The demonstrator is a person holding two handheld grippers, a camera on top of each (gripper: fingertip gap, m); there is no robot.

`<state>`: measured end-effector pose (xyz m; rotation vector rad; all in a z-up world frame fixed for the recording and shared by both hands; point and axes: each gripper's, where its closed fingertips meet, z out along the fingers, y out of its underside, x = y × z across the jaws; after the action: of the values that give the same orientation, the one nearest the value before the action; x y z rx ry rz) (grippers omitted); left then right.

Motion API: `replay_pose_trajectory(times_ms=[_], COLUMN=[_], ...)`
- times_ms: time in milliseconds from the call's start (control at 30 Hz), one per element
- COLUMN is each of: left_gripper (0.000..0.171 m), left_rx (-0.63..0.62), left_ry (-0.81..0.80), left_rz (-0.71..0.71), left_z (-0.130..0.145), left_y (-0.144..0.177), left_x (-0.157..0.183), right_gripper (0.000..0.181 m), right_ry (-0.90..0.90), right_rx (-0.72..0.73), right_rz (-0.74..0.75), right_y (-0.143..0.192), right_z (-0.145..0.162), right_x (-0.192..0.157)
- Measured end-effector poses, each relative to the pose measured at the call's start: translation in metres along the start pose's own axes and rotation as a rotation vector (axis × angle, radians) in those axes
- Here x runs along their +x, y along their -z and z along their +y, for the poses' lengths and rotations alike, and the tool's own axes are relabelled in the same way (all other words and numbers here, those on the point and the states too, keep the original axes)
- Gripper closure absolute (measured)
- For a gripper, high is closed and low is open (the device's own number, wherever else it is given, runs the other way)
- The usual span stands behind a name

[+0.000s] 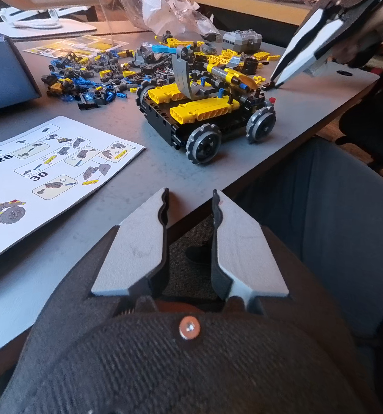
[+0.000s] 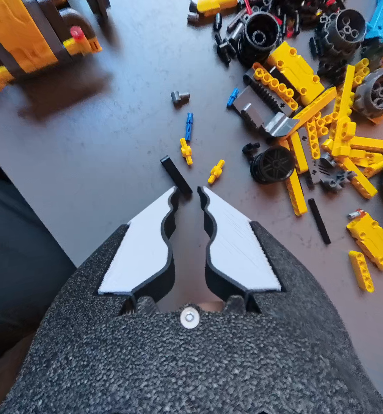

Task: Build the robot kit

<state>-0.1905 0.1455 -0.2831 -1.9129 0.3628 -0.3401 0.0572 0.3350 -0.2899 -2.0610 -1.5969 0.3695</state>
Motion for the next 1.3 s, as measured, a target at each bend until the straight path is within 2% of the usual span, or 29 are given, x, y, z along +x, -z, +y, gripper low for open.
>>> replay_pose_trajectory(times_ms=[100, 233, 433, 567, 667, 833, 967, 1100, 1200, 1300], left_gripper=[0.136, 0.135, 0.135, 0.135, 0.135, 0.141, 0.141, 0.144, 0.15, 0.152], left_rx=[-0.001, -0.003, -0.005, -0.019, -0.022, -0.004, -0.012, 0.007, 0.016, -0.033], left_ry=[-0.005, -0.015, -0.021, -0.03, -0.103, -0.332, -0.453, -0.557, -0.585, -0.578], left_rz=[0.003, 0.004, 0.007, 0.037, 0.119, 0.3, 0.238, 0.151, 0.117, 0.134], left_z=[0.0, 0.0, 0.001, 0.0, -0.009, -0.03, -0.038, -0.042, -0.039, -0.02], left_y=[-0.001, -0.001, -0.001, 0.0, 0.004, 0.02, 0.022, 0.039, 0.052, 0.061], left_x=[0.001, 0.003, 0.004, 0.01, 0.025, 0.056, 0.05, 0.043, 0.04, 0.037], right_gripper=[0.173, 0.174, 0.174, 0.174, 0.174, 0.174, 0.173, 0.173, 0.173, 0.173], right_ry=[-0.011, -0.068, -0.393, -0.474, -0.436, -0.307, -0.204, -0.097, -0.035, 0.02], right_rx=[0.035, 0.081, 0.236, 0.298, 0.306, 0.274, 0.322, 0.36, 0.314, 0.213], right_rz=[-0.054, -0.121, -0.335, -0.461, -0.547, -0.609, -0.685, -0.766, -0.856, -0.927], right_y=[-0.001, -0.002, 0.014, 0.029, 0.041, 0.051, 0.07, 0.085, 0.078, 0.058], right_z=[-0.004, -0.007, -0.026, -0.039, -0.054, -0.08, -0.121, -0.169, -0.188, -0.189], right_x=[-0.006, -0.019, -0.035, -0.048, -0.071, -0.112, -0.148, -0.187, -0.221, -0.251])
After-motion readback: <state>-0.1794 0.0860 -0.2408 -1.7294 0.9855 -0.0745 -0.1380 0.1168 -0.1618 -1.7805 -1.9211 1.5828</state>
